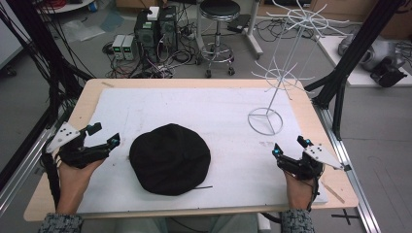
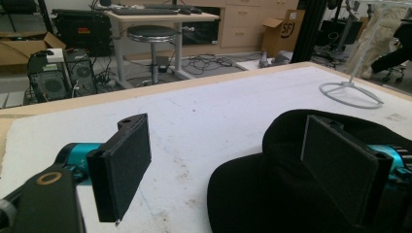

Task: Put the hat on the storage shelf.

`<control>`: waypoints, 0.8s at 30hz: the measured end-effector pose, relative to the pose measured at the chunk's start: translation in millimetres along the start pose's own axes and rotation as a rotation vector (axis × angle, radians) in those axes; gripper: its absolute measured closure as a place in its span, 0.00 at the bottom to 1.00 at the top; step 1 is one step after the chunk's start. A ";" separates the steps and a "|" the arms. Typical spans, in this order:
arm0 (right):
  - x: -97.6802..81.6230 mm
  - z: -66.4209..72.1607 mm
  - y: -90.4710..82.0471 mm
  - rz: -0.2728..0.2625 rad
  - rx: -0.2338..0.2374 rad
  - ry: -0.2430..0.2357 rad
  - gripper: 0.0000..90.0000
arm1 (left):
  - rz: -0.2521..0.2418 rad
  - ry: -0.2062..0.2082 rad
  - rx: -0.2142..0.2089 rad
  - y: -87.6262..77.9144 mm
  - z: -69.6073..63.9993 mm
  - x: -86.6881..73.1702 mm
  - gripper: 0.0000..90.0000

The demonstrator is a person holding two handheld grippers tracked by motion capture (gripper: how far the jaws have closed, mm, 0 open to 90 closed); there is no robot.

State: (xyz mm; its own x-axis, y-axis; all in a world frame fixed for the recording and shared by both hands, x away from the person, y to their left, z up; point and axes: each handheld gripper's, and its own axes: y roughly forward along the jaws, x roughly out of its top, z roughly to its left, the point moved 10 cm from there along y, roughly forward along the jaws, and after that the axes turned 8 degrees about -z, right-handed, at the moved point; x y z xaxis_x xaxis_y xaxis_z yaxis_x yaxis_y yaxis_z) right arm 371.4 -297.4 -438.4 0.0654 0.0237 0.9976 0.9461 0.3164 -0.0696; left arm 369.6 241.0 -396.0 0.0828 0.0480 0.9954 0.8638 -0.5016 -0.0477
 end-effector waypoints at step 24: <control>-0.9 -8.3 -3.5 -0.009 -0.018 0.003 0.11 | -0.049 0.012 -0.091 4.5 -25.6 13.4 0.20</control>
State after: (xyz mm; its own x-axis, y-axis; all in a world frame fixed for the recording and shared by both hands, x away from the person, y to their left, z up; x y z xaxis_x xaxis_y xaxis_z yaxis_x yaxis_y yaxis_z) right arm 370.7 -306.4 -439.0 0.0577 0.0182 0.9982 0.9523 0.2991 -0.0605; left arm 361.8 217.3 -380.7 0.0355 0.0642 0.9973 0.8177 -0.5755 0.0079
